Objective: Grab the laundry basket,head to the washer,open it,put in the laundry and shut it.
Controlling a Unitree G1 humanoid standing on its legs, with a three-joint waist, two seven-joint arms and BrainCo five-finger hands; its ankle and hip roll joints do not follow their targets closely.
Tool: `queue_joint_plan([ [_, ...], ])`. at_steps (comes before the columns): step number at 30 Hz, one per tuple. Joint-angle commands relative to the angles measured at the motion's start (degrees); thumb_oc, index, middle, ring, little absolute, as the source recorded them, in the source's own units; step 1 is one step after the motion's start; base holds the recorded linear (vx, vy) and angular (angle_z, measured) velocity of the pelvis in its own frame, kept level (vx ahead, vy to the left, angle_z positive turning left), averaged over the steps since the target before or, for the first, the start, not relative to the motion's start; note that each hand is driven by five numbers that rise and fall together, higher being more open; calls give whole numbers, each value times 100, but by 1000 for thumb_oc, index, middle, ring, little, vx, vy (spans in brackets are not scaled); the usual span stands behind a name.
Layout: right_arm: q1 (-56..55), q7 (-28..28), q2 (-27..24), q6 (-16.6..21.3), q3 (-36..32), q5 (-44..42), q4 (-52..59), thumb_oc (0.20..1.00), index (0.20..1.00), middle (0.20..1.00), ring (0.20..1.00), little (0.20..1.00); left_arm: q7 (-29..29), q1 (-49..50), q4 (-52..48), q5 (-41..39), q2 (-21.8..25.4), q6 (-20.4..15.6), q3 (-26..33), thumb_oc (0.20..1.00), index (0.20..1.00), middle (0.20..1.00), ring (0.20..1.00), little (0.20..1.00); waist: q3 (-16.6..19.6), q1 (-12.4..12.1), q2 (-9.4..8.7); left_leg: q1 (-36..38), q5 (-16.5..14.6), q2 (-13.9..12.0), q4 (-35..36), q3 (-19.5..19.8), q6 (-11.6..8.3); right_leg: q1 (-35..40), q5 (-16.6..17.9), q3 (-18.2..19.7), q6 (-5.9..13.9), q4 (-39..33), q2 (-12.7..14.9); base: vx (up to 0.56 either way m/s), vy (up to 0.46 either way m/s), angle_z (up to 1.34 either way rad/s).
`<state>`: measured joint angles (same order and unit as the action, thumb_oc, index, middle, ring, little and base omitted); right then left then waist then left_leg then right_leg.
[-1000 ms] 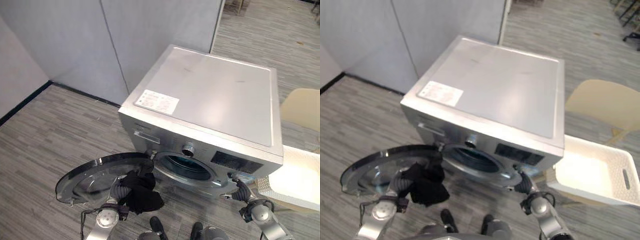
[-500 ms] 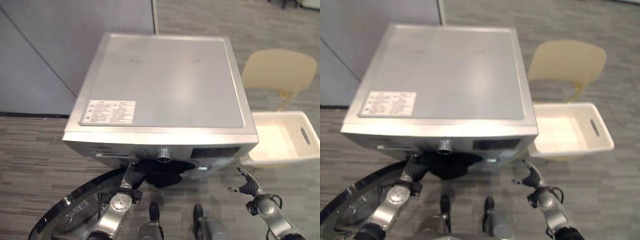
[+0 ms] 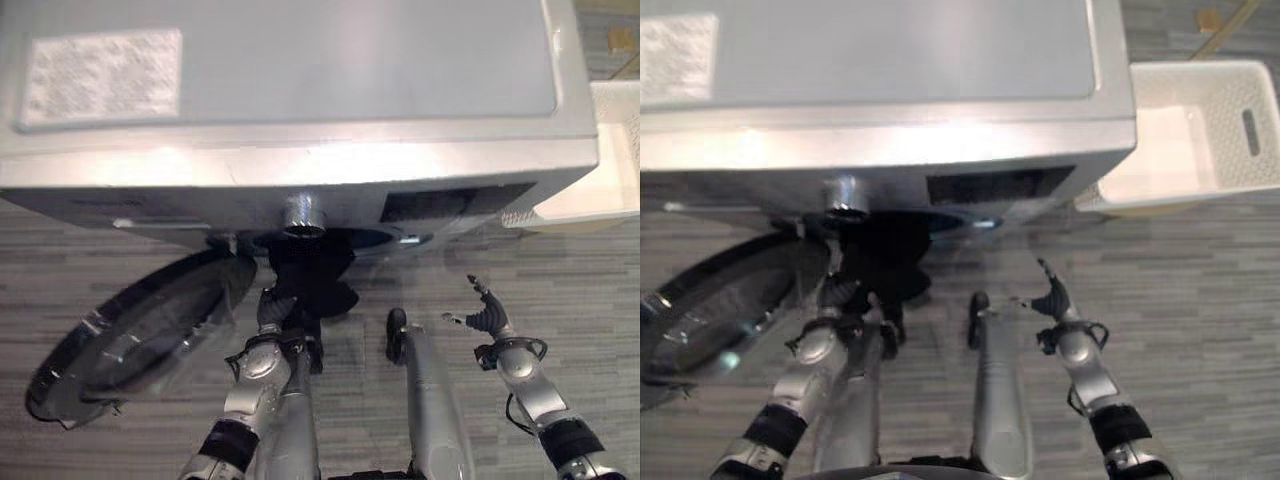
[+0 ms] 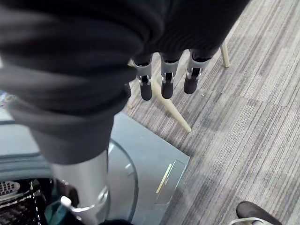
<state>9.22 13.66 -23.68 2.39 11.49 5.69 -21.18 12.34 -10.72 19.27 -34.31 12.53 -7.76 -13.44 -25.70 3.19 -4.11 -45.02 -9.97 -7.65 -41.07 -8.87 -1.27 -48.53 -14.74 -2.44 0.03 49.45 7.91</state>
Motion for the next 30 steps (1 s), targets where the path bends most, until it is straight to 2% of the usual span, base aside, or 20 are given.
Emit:
queue_joint_plan([
  [1, -140, 311, -104, 265, -113, -202, 428, 1000, 1000, 1000, 1000, 1000, 191, -474, -559, -310, -181, -622, -103, 200, 200, 200, 200, 200, 349, 151, 131, -622, -692, -23, -999, 100, 287, -401, 53, -26, 58, -125, -45, -20, -7, -9],
  [2, -140, 311, -104, 265, -113, -203, 427, 1000, 1000, 1000, 1000, 1000, 191, -474, -558, -310, -181, -623, -103, 200, 200, 200, 200, 200, 357, 151, 134, -634, -695, -24, -1006, 101, 287, -413, 50, -27, 58, -120, -46, -24, -7, -6],
  [3, -74, 329, -126, 345, -130, -252, 587, 1000, 1000, 1000, 1000, 1000, 376, -962, -610, -325, -168, -724, -32, 200, 200, 200, 200, 200, 393, 230, 146, -1138, -823, -108, -1417, 186, 315, -934, -57, 67, 8, 255, -64, -35, 4, -5],
  [5, -38, 325, -167, 440, -139, -304, 697, 1000, 1000, 1000, 1000, 1000, 592, -1561, -560, -293, -44, -830, 25, 200, 200, 200, 200, 200, 470, 325, 177, -1601, -925, -171, -1721, 240, 327, -1398, -134, 117, -16, 547, -61, -24, -2, -13],
  [6, -25, 282, -221, 515, -134, -332, 813, 1000, 1000, 1000, 1000, 1000, 805, -2189, -441, -233, 177, -906, 129, 200, 200, 200, 200, 200, 559, 434, 202, -1993, -985, -237, -2022, 315, 334, -1740, -207, 165, -55, 789, -46, 1, -10, -19],
  [9, 8, 241, -248, 562, -130, -358, 903, 1000, 1000, 1000, 1000, 1000, 943, -2637, -240, -206, 380, -964, 165, 200, 200, 200, 200, 200, 639, 507, 224, -2270, -1036, -268, -2202, 373, 340, -2009, -267, 173, -66, 976, -71, 3, -1, -5],
  [10, -21, 171, -297, 669, -120, -412, 1047, 1000, 1000, 1000, 1000, 1000, 1235, -3464, 167, -157, 846, -1057, 251, 200, 200, 200, 200, 200, 738, 646, 256, -2680, -1106, -320, -2502, 479, 352, -2369, -308, 206, -70, 1224, -105, 30, -1, -3],
  [12, -9, 150, -335, 786, -99, -435, 1161, 1000, 1000, 1000, 1000, 1000, 1506, -4391, 620, -217, 1336, -1145, 269, 200, 200, 200, 200, 200, 812, 758, 307, -3005, -1160, -355, -2672, 541, 359, -2685, -332, 218, -48, 1395, -135, 35, -7, -7],
  [13, -5, 128, -385, 872, -88, -459, 1245, 1000, 1000, 1000, 1000, 1000, 1647, -5015, 961, -255, 1734, -1194, 230, 200, 200, 200, 200, 200, 857, 832, 340, -3239, -1184, -380, -2778, 561, 362, -2895, -312, 222, -17, 1465, -150, 29, -17, -9],
  [14, 13, 126, -378, 872, -93, -460, 1246, 1000, 1000, 1000, 1000, 1000, 1637, -5063, 1003, -272, 1748, -1205, 216, 200, 200, 200, 200, 200, 857, 833, 341, -3273, -1185, -379, -2791, 568, 362, -2924, -313, 219, -16, 1476, -149, 27, -29, -9],
  [15, 72, 105, -439, 967, -93, -536, 1345, 1000, 1000, 1000, 1000, 1000, 1794, -5665, 1381, -116, 2239, -1178, 41, 200, 200, 200, 200, 200, 868, 888, 372, -3548, -1189, -389, -2920, 588, 361, -3153, -291, 220, 13, 1563, -162, 0, 0, 0],
  [16, 84, 102, -432, 969, -96, -540, 1346, 1000, 1000, 1000, 1000, 1000, 1789, -5697, 1408, -123, 2249, -1184, 26, 200, 200, 200, 200, 200, 874, 889, 371, -3578, -1191, -389, -2933, 594, 361, -3179, -292, 218, 14, 1574, -161, 0, 0, 0],
  [19, 93, -49, -733, 1136, -174, -605, 1613, 1000, 1000, 1000, 1000, 1000, 1988, -6608, 1685, 847, 3116, -998, -687, 200, 200, 200, 200, 200, 901, 958, 417, -3912, -1196, -416, -3051, 615, 364, -3487, -238, 230, 76, 1631, -209, 28, 12, -2],
  [20, 20, -128, -930, 1239, -198, -691, 1717, 1000, 1000, 1000, 1000, 1000, 2110, -7165, 1902, 1416, 3574, -844, -1187, 200, 200, 200, 200, 200, 907, 993, 462, -4093, -1191, -421, -3132, 626, 356, -3644, -210, 242, 120, 1679, -215, 49, 36, -7],
  [22, -183, -224, -1182, 1439, -323, -834, 1891, 1000, 1000, 1000, 1000, 1000, 2343, -8079, 2079, 2599, 4079, -576, -2286, 200, 200, 200, 200, 200, 946, 1014, 510, -4385, -1228, -435, -3348, 668, 373, -3871, -203, 250, 155, 1837, -229, 61, 35, -7],
  [23, -281, -250, -1215, 1520, -380, -880, 1988, 1000, 1000, 1000, 1000, 1000, 2378, -8334, 2133, 2905, 4149, -477, -2636, 200, 200, 200, 200, 200, 947, 1001, 482, -4484, -1269, -439, -3455, 697, 378, -3949, -228, 231, 155, 1909, -229, 76, 9, 1],
  [24, -381, -217, -1307, 1606, -396, -943, 2016, 1000, 1000, 1000, 1000, 1000, 2447, -8573, 2295, 3615, 4245, -223, -3133, 200, 200, 200, 200, 200, 916, 987, 480, -4487, -1345, -460, -3609, 703, 402, -3954, -282, 242, 146, 2049, -219, 74, -26, -1],
  [25, -396, -148, -1319, 1657, -368, -965, 1961, 1000, 1000, 1000, 1000, 1000, 2243, -8685, 2563, 4021, 4074, -34, -3504, 1000, 1000, 1000, 1000, 1000, 881, 953, 463, -4489, -1395, -446, -3744, 731, 412, -3943, -340, 236, 129, 2172, -217, 57, -34, 2],
  [28, -344, -125, -1329, 1625, -317, -930, 1852, 1000, 1000, 1000, 1000, 1000, 1924, -8791, 2930, 4582, 3872, 154, -3856, 1000, 1000, 1000, 1000, 1000, 871, 902, 452, -4489, -1440, -412, -3896, 757, 431, -3949, -410, 208, 106, 2334, -191, 22, -11, 2],
  [30, -346, -343, -1452, 1488, -369, -790, 1903, 1000, 1000, 1000, 1000, 1000, 738, -8394, 3607, 5198, 3463, 402, -3886, 1000, 1000, 1000, 1000, 1000, 1054, 840, 429, -4485, -1376, -249, -3879, 829, 414, -3962, -434, 171, 67, 2385, -180, -22, -60, 7],
])
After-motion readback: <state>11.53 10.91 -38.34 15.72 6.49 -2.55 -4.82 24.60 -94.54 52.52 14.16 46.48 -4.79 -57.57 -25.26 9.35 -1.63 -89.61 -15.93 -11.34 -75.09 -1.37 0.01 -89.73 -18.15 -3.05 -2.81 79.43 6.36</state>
